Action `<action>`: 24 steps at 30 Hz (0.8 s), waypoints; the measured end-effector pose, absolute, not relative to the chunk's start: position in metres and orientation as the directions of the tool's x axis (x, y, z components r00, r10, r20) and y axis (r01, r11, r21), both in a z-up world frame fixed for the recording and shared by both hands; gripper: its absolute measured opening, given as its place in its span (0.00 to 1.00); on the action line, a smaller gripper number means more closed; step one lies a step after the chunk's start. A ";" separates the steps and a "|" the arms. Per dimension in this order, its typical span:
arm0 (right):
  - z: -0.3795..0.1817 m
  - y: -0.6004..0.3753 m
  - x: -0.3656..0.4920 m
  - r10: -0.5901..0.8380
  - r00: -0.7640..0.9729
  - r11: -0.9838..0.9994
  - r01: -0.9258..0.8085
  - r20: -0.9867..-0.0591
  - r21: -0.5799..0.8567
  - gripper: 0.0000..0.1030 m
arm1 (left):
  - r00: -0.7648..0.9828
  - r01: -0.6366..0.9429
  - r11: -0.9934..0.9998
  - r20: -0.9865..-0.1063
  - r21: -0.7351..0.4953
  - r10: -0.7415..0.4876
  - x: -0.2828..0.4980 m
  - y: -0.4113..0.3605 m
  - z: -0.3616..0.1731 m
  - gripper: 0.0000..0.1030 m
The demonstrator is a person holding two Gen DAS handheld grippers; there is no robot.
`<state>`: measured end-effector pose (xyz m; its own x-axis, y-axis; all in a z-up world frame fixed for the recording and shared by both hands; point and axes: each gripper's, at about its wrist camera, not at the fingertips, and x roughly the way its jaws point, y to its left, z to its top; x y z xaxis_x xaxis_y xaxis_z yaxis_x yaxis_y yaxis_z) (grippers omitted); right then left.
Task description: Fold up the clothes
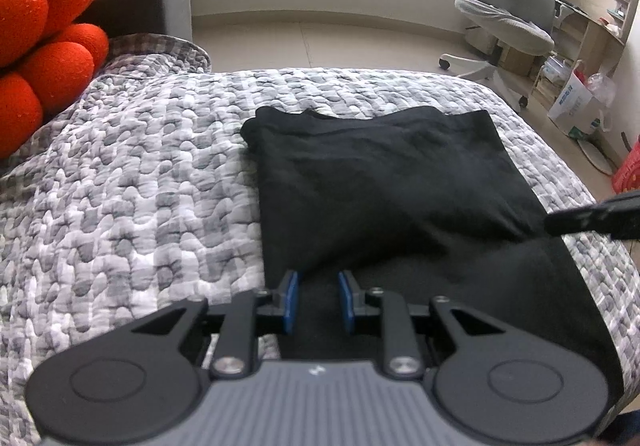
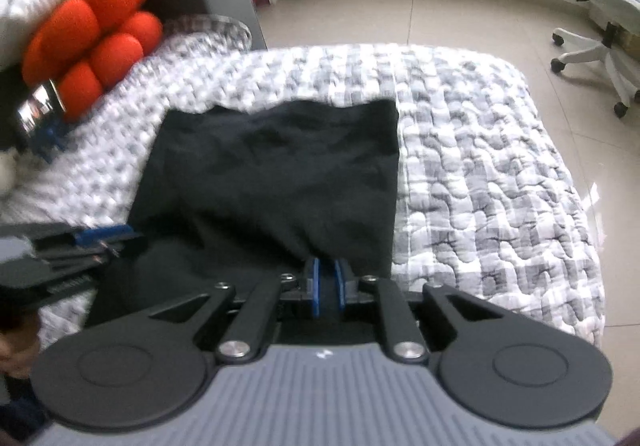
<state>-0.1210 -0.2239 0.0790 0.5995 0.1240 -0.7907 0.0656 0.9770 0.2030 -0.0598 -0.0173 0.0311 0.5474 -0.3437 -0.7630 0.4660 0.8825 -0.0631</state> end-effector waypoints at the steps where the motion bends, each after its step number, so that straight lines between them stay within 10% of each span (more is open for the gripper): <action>1: 0.082 -0.225 -0.124 0.132 0.609 0.974 0.065 -0.782 0.215 0.15 | 0.549 0.467 0.882 -0.762 -0.061 -0.343 -0.060 -0.017 0.031 0.22; 24: 0.101 -0.227 -0.139 0.135 0.672 0.983 0.002 -0.728 0.184 0.15 | 0.579 0.306 0.946 -0.767 -0.108 -0.275 -0.045 0.005 0.049 0.22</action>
<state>-0.1389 -0.2275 0.1014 0.6716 0.1353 -0.7285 0.0017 0.9829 0.1841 -0.0451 0.0048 0.0493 0.5795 -0.2746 -0.7673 0.3056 0.9460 -0.1078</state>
